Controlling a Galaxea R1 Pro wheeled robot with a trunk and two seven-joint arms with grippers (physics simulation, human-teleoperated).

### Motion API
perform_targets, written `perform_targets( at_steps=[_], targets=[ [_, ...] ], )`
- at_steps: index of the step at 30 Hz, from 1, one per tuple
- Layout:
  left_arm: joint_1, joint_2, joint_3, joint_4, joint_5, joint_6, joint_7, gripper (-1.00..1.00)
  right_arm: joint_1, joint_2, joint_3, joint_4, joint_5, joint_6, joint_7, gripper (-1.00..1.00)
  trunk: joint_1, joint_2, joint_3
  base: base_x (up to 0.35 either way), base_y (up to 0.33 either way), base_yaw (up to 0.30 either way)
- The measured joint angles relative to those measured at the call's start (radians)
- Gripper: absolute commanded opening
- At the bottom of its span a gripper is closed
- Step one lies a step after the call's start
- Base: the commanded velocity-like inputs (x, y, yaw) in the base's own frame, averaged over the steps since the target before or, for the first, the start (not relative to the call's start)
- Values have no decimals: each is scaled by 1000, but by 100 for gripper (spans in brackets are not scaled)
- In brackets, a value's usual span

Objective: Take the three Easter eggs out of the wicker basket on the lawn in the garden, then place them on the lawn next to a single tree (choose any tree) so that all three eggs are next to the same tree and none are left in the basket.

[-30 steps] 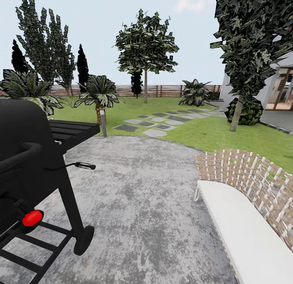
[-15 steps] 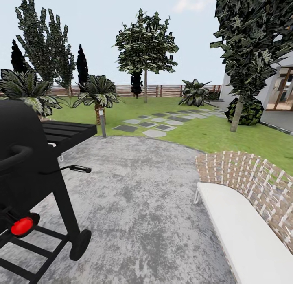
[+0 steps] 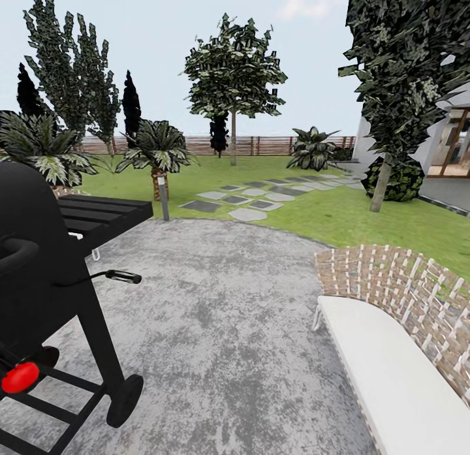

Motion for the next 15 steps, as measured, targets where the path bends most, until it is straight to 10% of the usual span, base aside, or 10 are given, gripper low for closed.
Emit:
perform_targets(
  at_steps=[15],
  targets=[
    [0, 0, -1, 0, -1, 0, 0, 100, 0, 0, 1, -1, 0, 0, -1, 100, 0, 0, 0, 13, -1, 0]
  ],
)
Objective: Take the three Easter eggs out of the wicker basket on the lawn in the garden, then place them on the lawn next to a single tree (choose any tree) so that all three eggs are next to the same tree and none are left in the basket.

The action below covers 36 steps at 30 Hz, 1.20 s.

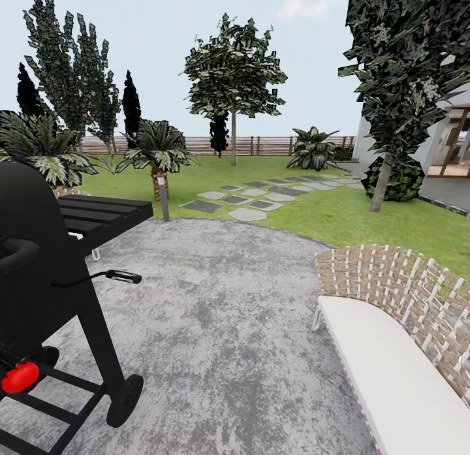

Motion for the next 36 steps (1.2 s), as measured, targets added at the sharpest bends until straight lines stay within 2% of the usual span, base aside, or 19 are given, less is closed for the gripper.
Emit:
perform_targets(
  at_steps=[12, 36],
  targets=[
    [0, 0, 1, 0, 0, 0, 0, 100, 0, 0, 3, 0, 0, 0, 0, 100, 0, 0, 0, 261, -2, 0],
    [0, 0, 1, 0, 1, -7, 0, 100, 0, 0, 0, 1, 0, 0, 0, 100, 0, 0, 0, 14, 0, 0]
  ],
)
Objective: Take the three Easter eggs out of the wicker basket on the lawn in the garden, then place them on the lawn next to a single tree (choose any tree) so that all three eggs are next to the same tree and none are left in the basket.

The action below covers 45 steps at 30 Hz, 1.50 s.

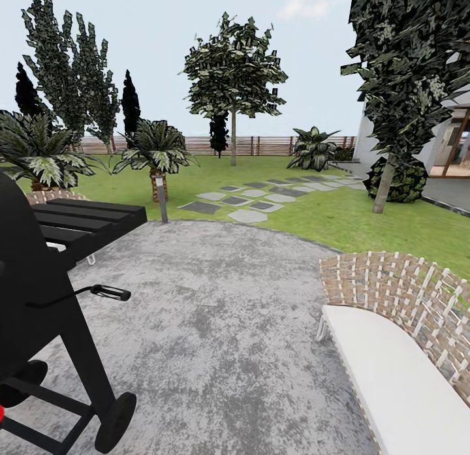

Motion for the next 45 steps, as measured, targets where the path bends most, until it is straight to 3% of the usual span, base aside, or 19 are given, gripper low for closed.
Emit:
perform_targets(
  at_steps=[12, 35, 45],
  targets=[
    [0, 0, 0, 0, 0, -1, 0, 100, 0, 0, -1, 1, 0, 0, 0, 100, 0, 0, 0, 135, -6, 0],
    [0, 0, 0, 0, 1, -1, 0, 100, 0, 1, 0, 1, 0, 0, -1, 100, -1, 0, 0, 324, -1, 0],
    [0, 0, 0, 0, 1, -1, 0, 100, 0, 1, 0, 1, 0, 0, -1, 100, 0, 0, 0, 49, -40, 0]
  ],
)
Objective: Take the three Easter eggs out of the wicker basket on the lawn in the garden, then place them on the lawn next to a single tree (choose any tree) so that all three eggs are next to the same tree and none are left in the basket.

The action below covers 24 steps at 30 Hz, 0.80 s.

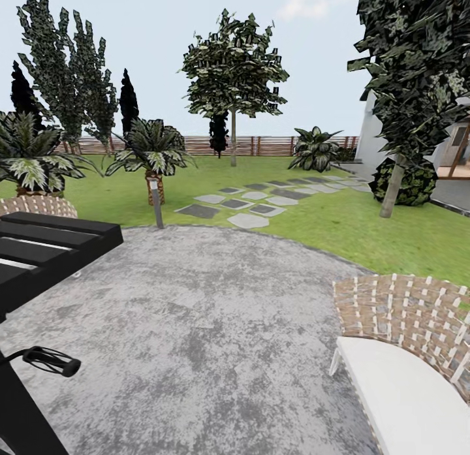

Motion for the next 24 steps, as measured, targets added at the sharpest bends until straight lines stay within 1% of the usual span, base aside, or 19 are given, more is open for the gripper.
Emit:
perform_targets(
  at_steps=[24],
  targets=[
    [0, 0, 0, 0, -1, -1, 1, 100, 0, 0, 0, 0, 0, -1, 0, 100, 0, 0, 0, 0, -2, 0]
  ],
)
